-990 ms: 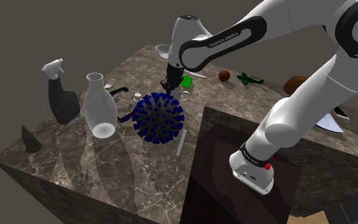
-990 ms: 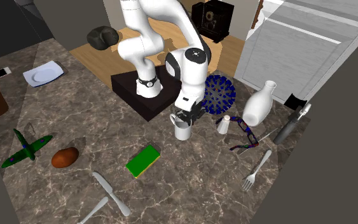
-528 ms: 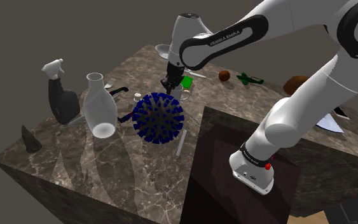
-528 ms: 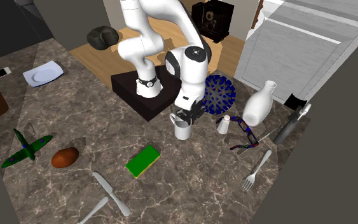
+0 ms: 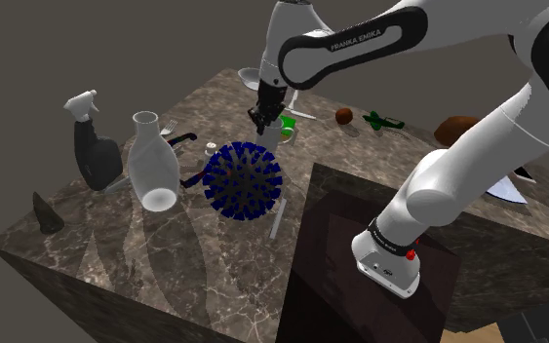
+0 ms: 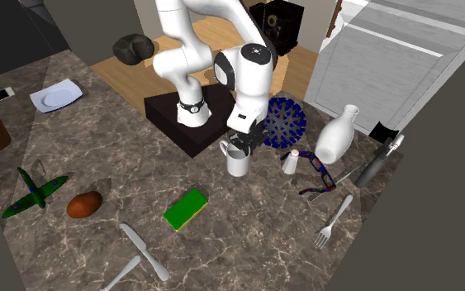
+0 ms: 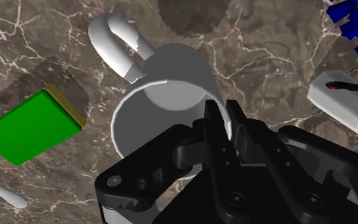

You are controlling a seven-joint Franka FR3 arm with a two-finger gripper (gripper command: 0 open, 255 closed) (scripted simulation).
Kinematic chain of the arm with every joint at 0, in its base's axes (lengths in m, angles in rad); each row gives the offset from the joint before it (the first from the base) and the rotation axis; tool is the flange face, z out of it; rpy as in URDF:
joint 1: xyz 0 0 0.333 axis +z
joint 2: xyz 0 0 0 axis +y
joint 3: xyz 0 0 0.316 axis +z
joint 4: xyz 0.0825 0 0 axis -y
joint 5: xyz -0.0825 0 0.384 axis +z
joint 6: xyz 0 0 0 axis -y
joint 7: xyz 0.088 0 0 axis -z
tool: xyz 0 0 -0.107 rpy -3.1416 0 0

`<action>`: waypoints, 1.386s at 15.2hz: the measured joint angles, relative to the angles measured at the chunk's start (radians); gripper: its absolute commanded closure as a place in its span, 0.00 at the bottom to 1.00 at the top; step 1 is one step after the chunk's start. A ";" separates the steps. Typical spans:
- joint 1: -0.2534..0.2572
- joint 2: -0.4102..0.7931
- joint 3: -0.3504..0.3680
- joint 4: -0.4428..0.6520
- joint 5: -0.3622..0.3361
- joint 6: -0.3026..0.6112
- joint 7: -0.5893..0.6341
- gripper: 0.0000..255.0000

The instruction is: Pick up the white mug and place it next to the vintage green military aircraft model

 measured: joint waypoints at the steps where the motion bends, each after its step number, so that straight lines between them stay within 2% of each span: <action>1: 0.000 -0.005 -0.001 0.009 0.001 -0.015 -0.002 1.00; 21: 0.001 -0.088 -0.011 0.204 0.011 -0.291 -0.017 1.00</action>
